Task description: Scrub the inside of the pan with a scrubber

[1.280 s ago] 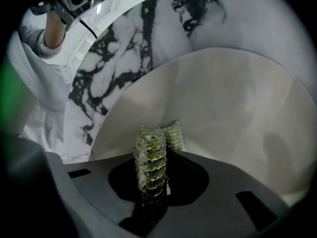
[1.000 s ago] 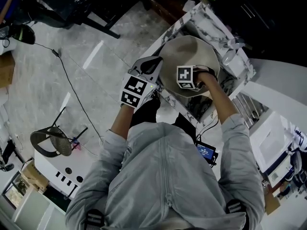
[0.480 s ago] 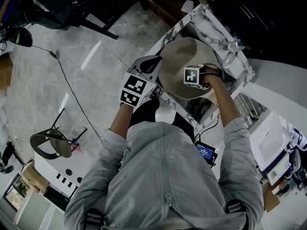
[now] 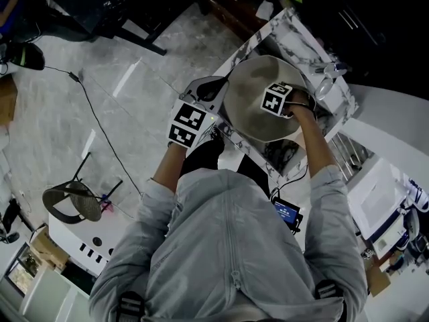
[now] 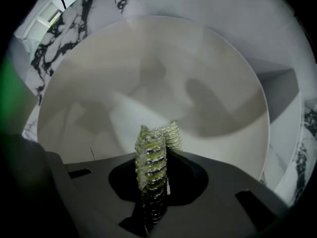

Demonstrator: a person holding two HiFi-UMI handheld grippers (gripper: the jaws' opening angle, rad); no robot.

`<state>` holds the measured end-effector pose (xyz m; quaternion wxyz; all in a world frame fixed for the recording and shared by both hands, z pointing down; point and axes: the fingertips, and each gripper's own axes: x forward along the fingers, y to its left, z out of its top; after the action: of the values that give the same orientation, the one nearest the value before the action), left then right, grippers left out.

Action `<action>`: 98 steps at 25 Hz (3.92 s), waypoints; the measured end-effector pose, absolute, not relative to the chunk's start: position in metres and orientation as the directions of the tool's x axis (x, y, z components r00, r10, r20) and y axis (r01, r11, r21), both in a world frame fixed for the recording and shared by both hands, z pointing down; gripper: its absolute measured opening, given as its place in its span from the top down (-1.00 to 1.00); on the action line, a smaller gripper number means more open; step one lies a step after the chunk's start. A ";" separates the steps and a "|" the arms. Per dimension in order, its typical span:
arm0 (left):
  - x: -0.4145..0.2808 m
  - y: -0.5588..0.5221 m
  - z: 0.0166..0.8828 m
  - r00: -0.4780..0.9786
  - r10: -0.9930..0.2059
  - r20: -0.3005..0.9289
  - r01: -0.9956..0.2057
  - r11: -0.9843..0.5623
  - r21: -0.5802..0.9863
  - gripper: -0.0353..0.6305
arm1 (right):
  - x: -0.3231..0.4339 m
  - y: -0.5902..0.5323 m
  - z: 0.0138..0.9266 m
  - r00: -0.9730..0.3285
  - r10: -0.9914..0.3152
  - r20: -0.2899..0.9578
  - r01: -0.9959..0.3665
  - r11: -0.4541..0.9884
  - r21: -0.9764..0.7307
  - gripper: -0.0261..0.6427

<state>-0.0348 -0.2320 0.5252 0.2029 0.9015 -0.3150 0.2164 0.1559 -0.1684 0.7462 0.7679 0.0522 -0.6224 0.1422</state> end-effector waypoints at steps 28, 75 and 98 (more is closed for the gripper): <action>-0.038 -0.233 0.514 0.711 -0.497 0.498 -0.661 -0.715 0.230 0.82 | 0.056 -0.170 0.752 -0.100 0.042 0.994 -0.348 0.935 -0.074 0.67; -0.058 -0.189 0.534 0.649 -0.549 0.527 -0.734 -0.634 0.244 0.82 | 0.143 -0.212 0.768 0.223 -0.068 0.973 -0.211 0.971 0.117 0.67; -0.065 -0.174 0.528 0.660 -0.547 0.515 -0.727 -0.639 0.252 0.82 | 0.001 -0.073 0.706 -0.417 0.625 0.660 -0.154 0.667 -0.729 0.67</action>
<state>-0.0649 -0.1740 0.5282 0.2247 0.8829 -0.3606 0.2000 0.0010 -0.0732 0.7058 0.5166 -0.1563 -0.7527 0.3770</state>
